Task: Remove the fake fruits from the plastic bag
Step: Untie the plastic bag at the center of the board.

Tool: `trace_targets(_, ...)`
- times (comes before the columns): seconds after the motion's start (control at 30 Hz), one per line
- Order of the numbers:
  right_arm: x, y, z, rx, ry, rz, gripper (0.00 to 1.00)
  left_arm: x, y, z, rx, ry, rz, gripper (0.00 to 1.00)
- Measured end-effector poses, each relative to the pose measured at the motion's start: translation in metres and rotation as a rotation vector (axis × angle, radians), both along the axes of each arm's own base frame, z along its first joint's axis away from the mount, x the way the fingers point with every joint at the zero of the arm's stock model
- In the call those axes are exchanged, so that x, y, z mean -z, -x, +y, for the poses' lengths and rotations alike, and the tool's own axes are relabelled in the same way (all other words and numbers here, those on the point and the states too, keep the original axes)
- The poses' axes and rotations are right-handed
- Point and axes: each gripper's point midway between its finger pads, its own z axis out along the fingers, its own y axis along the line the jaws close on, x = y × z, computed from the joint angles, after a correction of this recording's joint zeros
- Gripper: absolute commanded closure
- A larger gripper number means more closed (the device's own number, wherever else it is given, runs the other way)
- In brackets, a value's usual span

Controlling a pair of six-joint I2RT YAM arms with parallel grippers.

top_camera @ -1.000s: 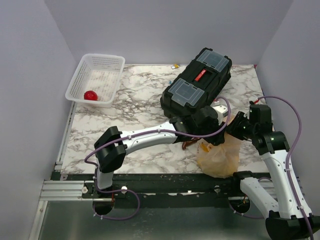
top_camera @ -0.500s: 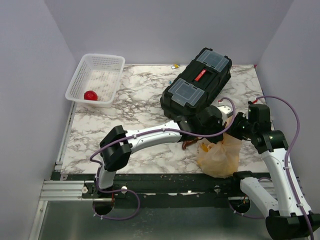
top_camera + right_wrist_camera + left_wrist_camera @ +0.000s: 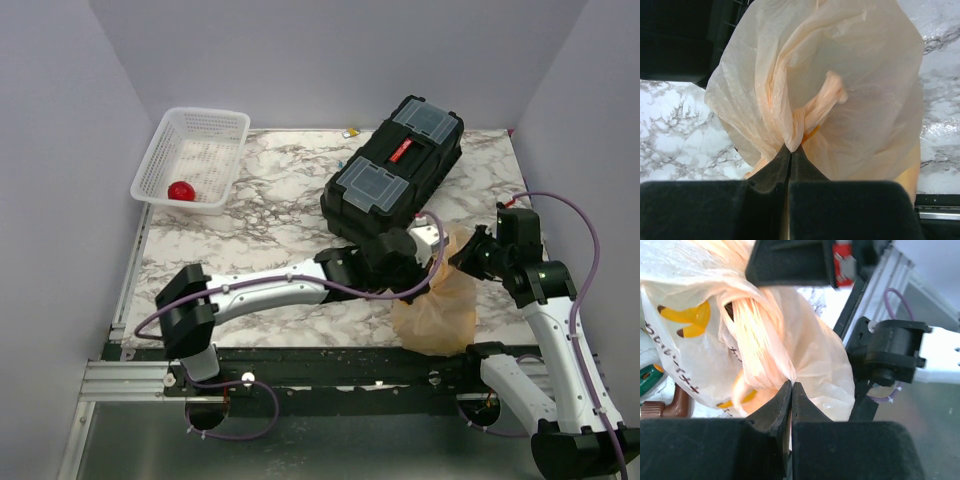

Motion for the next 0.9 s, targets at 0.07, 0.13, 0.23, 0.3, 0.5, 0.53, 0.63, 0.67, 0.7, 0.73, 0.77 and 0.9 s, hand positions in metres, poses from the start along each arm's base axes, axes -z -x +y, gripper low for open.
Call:
trace_targets(0.07, -0.001, -0.001, -0.001, 0.012, -0.003, -0.006, 0.99, -0.006, 0.008, 0.012, 0.005, 0.032, -0.013, 1.0)
trace_targets(0.13, -0.004, -0.003, -0.002, 0.038, -0.009, -0.023, 0.99, -0.015, 0.014, 0.024, 0.002, 0.081, -0.034, 1.0)
trace_targets(0.23, -0.009, -0.008, -0.005, 0.083, -0.018, -0.046, 0.99, -0.019, 0.015, 0.032, -0.012, 0.125, -0.052, 1.0)
trace_targets(0.3, -0.01, -0.013, -0.009, 0.115, -0.015, -0.055, 0.99, -0.015, 0.016, 0.034, -0.023, 0.135, -0.048, 1.0)
trace_targets(0.5, -0.012, -0.032, -0.031, 0.22, 0.073, -0.056, 0.99, 0.016, 0.022, 0.042, -0.044, 0.113, -0.002, 1.0)
trace_targets(0.53, -0.014, -0.036, -0.034, 0.234, 0.088, -0.061, 0.99, 0.019, 0.024, 0.043, -0.043, 0.109, 0.003, 1.0)
trace_targets(0.63, -0.026, -0.047, -0.042, 0.256, 0.131, -0.091, 0.99, 0.022, 0.029, 0.043, -0.037, 0.107, 0.009, 1.0)
trace_targets(0.67, -0.03, -0.05, -0.043, 0.252, 0.141, -0.101, 0.99, 0.021, 0.03, 0.042, -0.035, 0.11, 0.008, 1.0)
trace_targets(0.7, -0.033, -0.052, -0.044, 0.245, 0.149, -0.107, 0.98, 0.019, 0.031, 0.042, -0.033, 0.116, 0.007, 1.0)
trace_targets(0.73, -0.036, -0.055, -0.044, 0.238, 0.156, -0.109, 0.93, 0.018, 0.032, 0.041, -0.031, 0.121, 0.005, 1.0)
trace_targets(0.77, -0.038, -0.057, -0.043, 0.23, 0.16, -0.111, 0.89, 0.016, 0.032, 0.041, -0.031, 0.126, 0.003, 1.0)
trace_targets(0.9, -0.046, -0.059, -0.034, 0.174, 0.136, -0.12, 0.58, 0.012, 0.031, 0.039, -0.029, 0.135, -0.003, 1.0)
